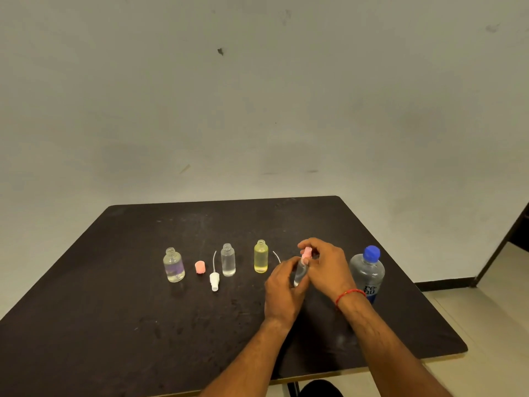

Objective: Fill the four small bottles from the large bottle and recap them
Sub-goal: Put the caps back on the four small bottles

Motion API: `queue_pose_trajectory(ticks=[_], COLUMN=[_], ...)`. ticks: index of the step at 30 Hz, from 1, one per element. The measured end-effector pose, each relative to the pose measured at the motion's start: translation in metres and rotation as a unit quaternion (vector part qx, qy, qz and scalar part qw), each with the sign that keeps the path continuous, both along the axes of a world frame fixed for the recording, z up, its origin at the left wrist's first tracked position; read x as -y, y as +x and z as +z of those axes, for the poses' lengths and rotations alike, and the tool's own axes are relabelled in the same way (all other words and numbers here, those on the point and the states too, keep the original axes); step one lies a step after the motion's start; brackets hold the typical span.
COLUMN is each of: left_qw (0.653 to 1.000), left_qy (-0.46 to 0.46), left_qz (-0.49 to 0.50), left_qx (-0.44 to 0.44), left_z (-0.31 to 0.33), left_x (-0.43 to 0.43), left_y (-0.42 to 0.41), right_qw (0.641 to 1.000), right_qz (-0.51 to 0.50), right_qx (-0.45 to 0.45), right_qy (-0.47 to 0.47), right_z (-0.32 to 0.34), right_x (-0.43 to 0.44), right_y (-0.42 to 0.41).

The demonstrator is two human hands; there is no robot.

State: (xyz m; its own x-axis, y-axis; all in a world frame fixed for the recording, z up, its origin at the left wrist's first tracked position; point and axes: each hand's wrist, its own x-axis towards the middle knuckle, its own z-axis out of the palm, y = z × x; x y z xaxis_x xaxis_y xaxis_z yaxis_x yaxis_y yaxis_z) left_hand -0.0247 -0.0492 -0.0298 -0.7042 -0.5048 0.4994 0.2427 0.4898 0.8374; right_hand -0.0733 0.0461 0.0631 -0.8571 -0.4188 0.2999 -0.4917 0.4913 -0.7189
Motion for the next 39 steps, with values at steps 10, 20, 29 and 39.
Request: queue_pose_trajectory(ticks=[10,20,29,39], left_qw=[0.999,0.999,0.998,0.998], left_qy=[-0.004,0.012,0.003,0.048], left_qz=[-0.040,-0.037,-0.065,-0.045], left_qx=[0.015,0.022,0.018,0.019], left_z=[0.002,0.007,0.006,0.010], left_x=[-0.001,-0.004,-0.003,-0.004], left_y=[-0.001,0.004,0.005,0.004], right_qw=[0.998,0.998,1.000,0.986], right_qz=[0.011,-0.041,0.006,-0.121], right_qx=[0.015,-0.033,-0.012,-0.118], right_qy=[-0.055,-0.024,-0.025,-0.006], right_z=[-0.005,-0.005,-0.010,-0.025], right_x=[-0.005,0.006,-0.006,0.016], right_y=[-0.003,0.007,0.002,0.015])
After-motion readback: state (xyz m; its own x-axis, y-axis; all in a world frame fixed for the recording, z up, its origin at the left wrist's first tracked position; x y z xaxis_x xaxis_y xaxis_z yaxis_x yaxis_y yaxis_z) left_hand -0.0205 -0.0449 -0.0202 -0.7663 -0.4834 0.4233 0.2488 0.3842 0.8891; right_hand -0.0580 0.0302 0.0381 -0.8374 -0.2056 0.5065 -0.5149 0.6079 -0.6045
